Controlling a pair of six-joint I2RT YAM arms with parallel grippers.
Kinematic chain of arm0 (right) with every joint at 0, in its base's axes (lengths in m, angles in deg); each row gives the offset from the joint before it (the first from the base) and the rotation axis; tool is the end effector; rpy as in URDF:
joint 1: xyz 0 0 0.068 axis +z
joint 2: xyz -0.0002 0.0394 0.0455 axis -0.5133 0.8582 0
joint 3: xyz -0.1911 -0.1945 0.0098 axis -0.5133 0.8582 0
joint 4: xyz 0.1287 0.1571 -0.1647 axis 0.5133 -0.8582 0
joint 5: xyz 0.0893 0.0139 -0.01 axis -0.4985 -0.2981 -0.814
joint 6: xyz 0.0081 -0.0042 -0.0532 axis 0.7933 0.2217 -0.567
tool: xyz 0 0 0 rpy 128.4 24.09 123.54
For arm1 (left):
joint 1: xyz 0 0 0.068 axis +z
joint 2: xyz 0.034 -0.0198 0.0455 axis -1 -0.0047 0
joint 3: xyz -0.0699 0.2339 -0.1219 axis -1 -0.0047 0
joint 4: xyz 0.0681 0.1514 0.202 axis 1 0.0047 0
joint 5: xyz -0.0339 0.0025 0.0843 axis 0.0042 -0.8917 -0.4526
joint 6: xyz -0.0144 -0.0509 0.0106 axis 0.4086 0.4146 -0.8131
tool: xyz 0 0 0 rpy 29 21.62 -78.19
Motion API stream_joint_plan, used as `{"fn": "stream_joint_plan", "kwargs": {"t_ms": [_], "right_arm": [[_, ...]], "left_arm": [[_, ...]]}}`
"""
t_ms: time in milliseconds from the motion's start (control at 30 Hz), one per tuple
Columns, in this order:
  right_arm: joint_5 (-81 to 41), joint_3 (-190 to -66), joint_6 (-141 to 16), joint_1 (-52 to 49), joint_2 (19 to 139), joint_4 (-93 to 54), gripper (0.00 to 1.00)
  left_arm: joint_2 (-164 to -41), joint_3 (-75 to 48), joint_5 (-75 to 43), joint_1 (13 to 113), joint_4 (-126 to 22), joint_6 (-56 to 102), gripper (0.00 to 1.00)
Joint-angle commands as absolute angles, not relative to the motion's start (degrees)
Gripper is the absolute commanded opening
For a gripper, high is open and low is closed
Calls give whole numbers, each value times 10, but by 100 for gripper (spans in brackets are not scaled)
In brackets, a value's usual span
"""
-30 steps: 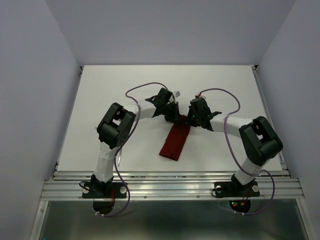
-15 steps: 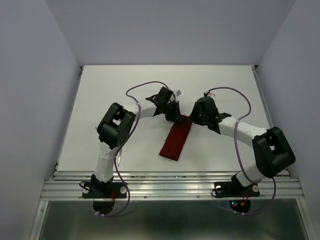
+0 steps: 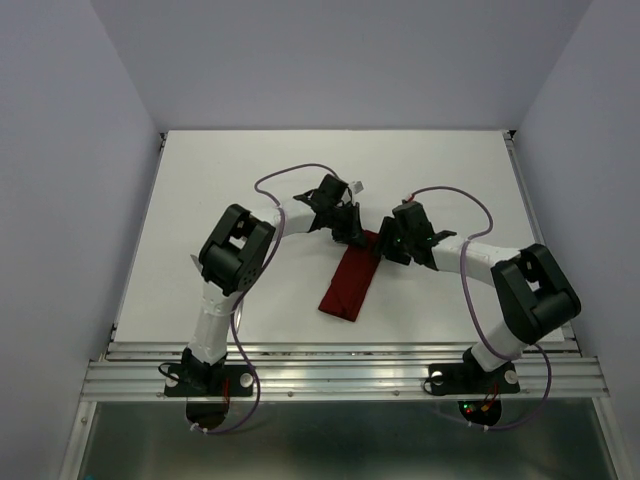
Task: Fold the napkin into a case and place the utensils inside
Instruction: Stuff the top corner of the smaller-rectangle-folded napkin into the folded napkin.
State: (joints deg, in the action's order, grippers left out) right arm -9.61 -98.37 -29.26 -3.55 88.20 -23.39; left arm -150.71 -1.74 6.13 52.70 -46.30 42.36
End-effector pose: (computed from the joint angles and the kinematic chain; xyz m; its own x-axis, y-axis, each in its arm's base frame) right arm 0.2772 0.1411 0.1668 -0.7874 0.3132 -0.5310 0.0985 0.9142 0.3931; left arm 0.3631 -0.2965 0.1537 -0.8837 0.1167 -0.4532 0.4237 0.6107 -0.6690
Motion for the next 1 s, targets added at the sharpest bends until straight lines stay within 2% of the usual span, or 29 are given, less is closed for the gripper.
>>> {"fn": "stream_joint_plan", "kwargs": {"t_ms": [0, 100, 233, 333, 633, 967], "right_arm": [[-119, -977, -286, -38, 899, -207, 57], [-120, -974, -285, -38, 907, -202, 54], [-120, -975, -286, -38, 913, -201, 42], [-118, -976, -285, -38, 913, -200, 26], [-109, -975, -275, -38, 909, -199, 2], [-92, -971, -261, -38, 903, -199, 1]], "left_arm": [[-1512, 9, 69, 524, -465, 420, 0], [-1516, 12, 69, 524, -468, 423, 0], [-1521, 19, 72, 521, -469, 427, 0], [-1522, 24, 74, 520, -470, 429, 0], [-1500, 23, 78, 519, -461, 420, 0], [-1415, -6, 63, 519, -418, 391, 0]]}}
